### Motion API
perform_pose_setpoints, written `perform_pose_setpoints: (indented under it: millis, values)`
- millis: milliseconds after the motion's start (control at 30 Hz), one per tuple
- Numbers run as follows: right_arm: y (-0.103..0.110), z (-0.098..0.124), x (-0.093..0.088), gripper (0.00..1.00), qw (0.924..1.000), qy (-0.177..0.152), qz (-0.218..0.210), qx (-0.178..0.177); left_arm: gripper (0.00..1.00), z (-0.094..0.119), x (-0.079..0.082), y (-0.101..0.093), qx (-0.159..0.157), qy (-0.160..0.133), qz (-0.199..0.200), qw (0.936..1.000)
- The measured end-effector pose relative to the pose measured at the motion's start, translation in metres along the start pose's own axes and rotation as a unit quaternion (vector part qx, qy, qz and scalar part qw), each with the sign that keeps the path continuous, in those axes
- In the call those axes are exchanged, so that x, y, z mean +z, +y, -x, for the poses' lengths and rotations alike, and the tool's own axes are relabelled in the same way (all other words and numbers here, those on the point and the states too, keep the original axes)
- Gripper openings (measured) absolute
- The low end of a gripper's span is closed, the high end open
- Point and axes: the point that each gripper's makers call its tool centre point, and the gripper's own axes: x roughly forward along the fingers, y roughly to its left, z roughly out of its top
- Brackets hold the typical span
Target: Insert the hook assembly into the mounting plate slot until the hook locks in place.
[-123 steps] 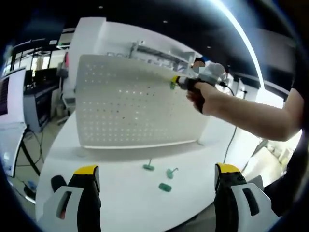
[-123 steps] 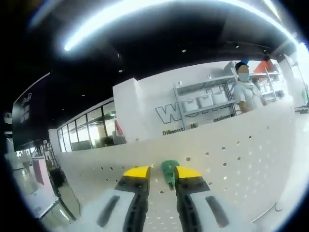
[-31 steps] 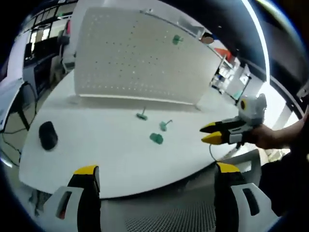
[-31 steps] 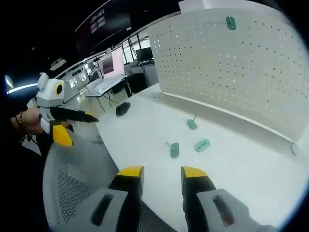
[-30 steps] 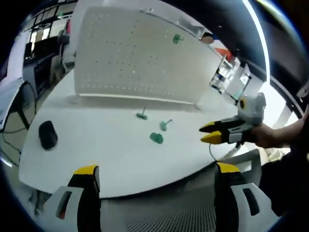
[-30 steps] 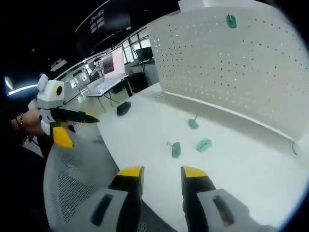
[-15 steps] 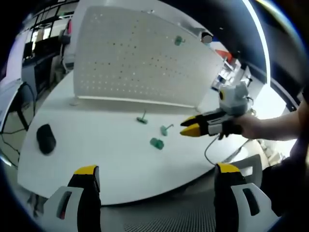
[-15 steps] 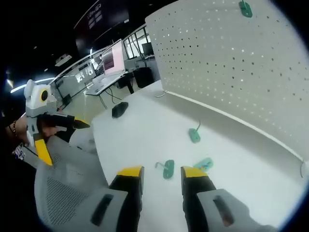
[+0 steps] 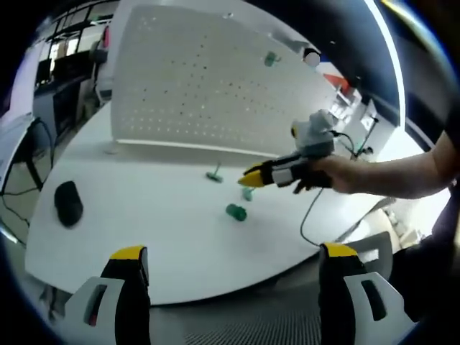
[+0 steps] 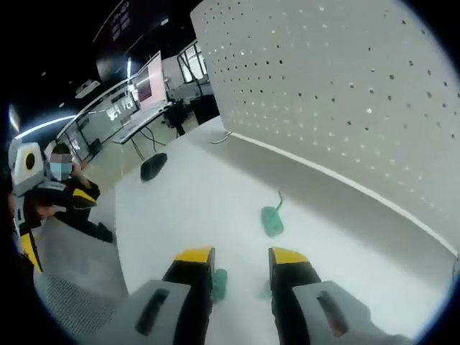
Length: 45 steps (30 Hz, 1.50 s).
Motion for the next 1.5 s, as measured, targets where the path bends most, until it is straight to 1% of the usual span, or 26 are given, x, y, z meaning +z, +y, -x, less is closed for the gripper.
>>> perform_pose_setpoints:
  millis: [67,200,267,333,433,500,767,900,967,1067,1167,1233,1333,1500]
  values:
    - [-0.004,-0.006,0.004,0.27,1.0,0.002,0.003,0.0,1.0,0.0,0.001,0.0,0.0,0.001,0.0,1.0]
    - [-0.014,-0.022,0.006,0.27,0.9988,0.024,0.043,-0.005,1.0,-0.002,0.004,0.001,-0.004,-0.003,0.004,1.0]
    - [-0.019,-0.03,0.007,0.27,0.9991,0.033,0.027,-0.002,0.99,-0.003,0.003,0.002,-0.003,-0.001,0.007,1.0]
    - [-0.022,-0.036,0.011,0.27,0.9993,0.033,0.016,-0.001,0.99,-0.003,0.005,0.002,-0.002,-0.003,0.007,1.0]
    - [-0.026,-0.043,0.013,0.27,0.9992,0.036,0.016,-0.005,0.99,-0.002,0.004,0.003,-0.004,-0.002,0.009,0.9999]
    - [-0.029,-0.047,0.011,0.27,0.9988,0.044,0.018,-0.011,0.99,-0.002,0.002,0.005,-0.003,0.002,0.009,0.9999]
    - [-0.027,-0.052,0.02,0.25,0.9989,0.044,0.01,-0.012,0.99,-0.001,0.0,0.008,-0.001,0.004,0.015,0.9999]
    - [-0.024,-0.055,0.025,0.19,0.9988,0.049,0.004,-0.001,0.97,-0.001,-0.001,0.009,-0.003,0.006,0.016,0.9999]
    - [-0.025,-0.055,0.028,0.18,0.9989,0.045,0.007,-0.005,0.97,-0.001,0.0,0.009,-0.003,0.005,0.017,0.9998]
    - [-0.025,-0.058,0.027,0.15,0.9988,0.049,0.005,-0.003,0.97,-0.001,0.0,0.01,-0.002,0.005,0.018,0.9998]
    - [-0.028,-0.06,0.024,0.13,0.9983,0.057,0.004,-0.008,0.96,-0.001,-0.001,0.009,-0.004,0.006,0.018,0.9998]
    - [-0.03,-0.06,0.022,0.08,0.998,0.061,0.009,-0.015,0.93,0.0,-0.001,0.007,-0.009,0.007,0.016,0.9998]
    - [-0.03,-0.059,0.021,0.02,0.998,0.059,0.014,-0.017,0.94,0.0,-0.001,0.008,-0.006,0.006,0.016,0.9998]
    - [-0.03,-0.058,0.023,0.0,0.9983,0.054,0.003,-0.018,0.94,0.001,0.001,0.005,-0.008,0.006,0.013,0.9999]
